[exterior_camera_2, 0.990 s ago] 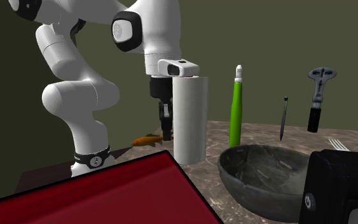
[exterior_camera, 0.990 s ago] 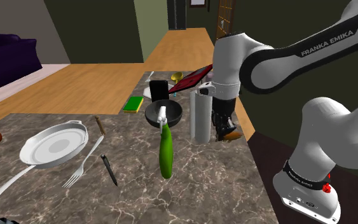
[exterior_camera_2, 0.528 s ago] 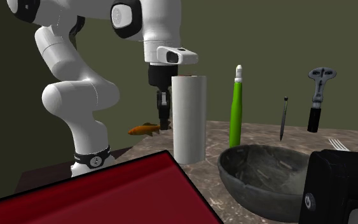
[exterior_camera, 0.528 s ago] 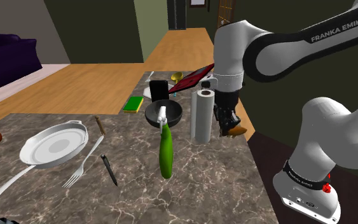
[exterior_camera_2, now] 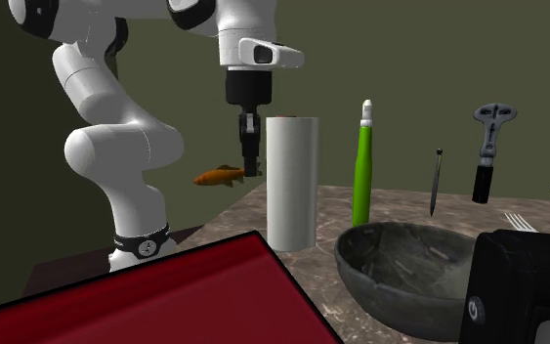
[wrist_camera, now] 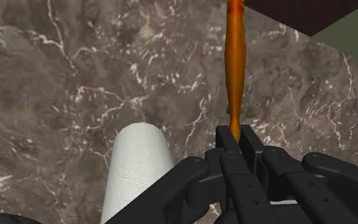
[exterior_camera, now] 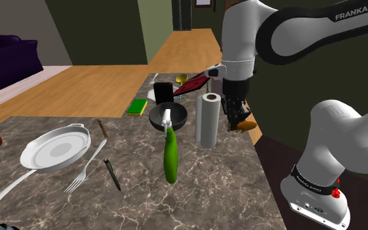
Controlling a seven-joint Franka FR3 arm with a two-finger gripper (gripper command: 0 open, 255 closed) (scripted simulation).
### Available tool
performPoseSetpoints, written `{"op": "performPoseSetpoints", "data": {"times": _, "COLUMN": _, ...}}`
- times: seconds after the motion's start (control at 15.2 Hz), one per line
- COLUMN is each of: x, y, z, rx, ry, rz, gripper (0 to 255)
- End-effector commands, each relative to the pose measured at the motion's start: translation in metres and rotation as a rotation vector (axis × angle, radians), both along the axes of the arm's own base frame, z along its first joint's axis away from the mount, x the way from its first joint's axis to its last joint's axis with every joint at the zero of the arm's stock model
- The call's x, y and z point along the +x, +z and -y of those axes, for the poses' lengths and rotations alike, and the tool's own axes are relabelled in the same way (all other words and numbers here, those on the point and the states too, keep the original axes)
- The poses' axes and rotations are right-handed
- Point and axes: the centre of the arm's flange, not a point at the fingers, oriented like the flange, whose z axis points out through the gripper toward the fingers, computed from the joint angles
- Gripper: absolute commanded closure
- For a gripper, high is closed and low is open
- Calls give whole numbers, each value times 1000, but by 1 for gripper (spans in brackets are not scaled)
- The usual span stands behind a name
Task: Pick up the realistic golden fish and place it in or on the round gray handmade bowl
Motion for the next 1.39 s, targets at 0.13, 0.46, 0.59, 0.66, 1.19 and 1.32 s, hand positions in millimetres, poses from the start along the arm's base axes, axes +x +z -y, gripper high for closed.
{"op": "performPoseSetpoints", "data": {"times": 0.13, "x": 1, "y": 21, "z": 0, "rx": 0, "ry": 0, "rz": 0, "gripper": 255}}
{"op": "performPoseSetpoints", "data": {"times": 0.46, "x": 14, "y": 39, "z": -3, "rx": 0, "ry": 0, "rz": 0, "gripper": 255}}
{"op": "performPoseSetpoints", "data": {"times": 0.59, "x": 40, "y": 38, "z": -9, "rx": 0, "ry": 0, "rz": 0, "gripper": 255}}
{"op": "performPoseSetpoints", "data": {"times": 0.66, "x": 52, "y": 37, "z": -12, "rx": 0, "ry": 0, "rz": 0, "gripper": 255}}
{"op": "performPoseSetpoints", "data": {"times": 1.19, "x": 155, "y": 34, "z": -37, "rx": 0, "ry": 0, "rz": 0, "gripper": 255}}
{"op": "performPoseSetpoints", "data": {"times": 1.32, "x": 181, "y": 33, "z": -43, "rx": 0, "ry": 0, "rz": 0, "gripper": 255}}
